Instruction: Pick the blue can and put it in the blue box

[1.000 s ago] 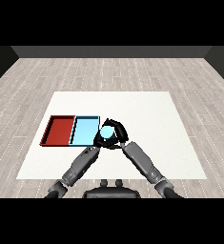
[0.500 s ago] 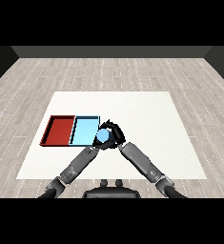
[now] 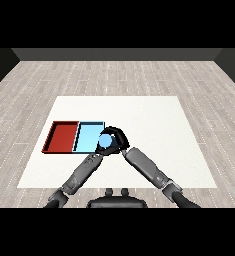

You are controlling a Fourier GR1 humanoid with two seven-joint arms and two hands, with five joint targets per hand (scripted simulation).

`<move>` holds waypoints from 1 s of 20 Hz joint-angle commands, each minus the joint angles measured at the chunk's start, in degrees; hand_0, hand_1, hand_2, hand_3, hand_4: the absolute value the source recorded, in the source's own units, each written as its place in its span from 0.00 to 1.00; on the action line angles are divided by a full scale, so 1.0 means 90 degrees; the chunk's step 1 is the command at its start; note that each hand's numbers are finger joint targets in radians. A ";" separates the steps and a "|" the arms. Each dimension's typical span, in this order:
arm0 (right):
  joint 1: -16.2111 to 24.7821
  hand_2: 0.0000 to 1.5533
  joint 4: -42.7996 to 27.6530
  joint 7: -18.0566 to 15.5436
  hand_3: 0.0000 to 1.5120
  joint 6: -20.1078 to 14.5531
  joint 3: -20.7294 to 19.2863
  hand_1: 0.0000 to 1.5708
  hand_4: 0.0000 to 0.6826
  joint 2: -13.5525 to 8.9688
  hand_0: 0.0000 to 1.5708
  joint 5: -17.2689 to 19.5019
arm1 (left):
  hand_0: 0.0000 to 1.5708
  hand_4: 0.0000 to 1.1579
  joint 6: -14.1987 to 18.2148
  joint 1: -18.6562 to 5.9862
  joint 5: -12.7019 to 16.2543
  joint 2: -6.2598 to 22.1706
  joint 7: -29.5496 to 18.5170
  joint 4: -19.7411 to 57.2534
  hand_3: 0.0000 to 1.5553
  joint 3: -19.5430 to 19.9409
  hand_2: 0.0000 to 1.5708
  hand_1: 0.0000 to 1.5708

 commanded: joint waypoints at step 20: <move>0.0830 0.00 -0.0787 0.0525 0.00 0.0420 -0.0434 0.00 0.00 0.0151 0.00 0.0033 | 1.00 0.97 -0.0217 -0.0120 0.1133 -0.0241 -0.0550 0.0748 0.93 -0.0046 0.97 1.00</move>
